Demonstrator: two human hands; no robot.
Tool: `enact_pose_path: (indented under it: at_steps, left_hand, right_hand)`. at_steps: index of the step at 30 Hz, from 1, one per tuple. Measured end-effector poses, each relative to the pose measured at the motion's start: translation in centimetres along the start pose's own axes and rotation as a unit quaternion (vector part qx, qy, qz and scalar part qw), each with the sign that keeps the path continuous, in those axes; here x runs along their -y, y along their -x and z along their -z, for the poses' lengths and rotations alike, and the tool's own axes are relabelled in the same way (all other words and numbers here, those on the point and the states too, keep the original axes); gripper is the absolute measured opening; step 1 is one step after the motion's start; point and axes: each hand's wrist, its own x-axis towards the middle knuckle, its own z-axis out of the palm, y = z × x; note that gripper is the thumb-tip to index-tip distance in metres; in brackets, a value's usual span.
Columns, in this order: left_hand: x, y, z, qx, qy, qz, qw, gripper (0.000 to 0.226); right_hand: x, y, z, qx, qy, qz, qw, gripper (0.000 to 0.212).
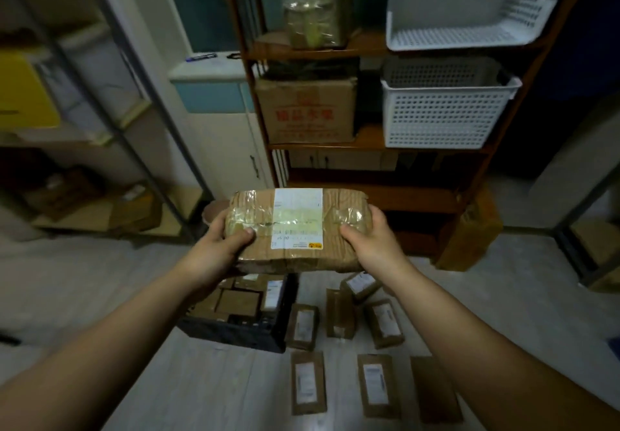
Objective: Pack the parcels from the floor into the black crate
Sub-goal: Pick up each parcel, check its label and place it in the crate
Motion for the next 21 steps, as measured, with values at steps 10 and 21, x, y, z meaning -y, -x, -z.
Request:
enact_pose_path:
  at_steps: [10, 21]
  left_hand:
    - [3.8, -3.0, 16.7, 0.020, -0.017, 0.036, 0.999, 0.055]
    - [7.2, -15.7, 23.2, 0.050, -0.015, 0.107, 0.993, 0.053]
  right_hand:
    - [-1.8, -0.6, -17.6, 0.011, 0.000, -0.047, 0.999, 0.055]
    - [-4.7, -10.9, -25.9, -0.015, 0.052, -0.083, 0.995, 0.057]
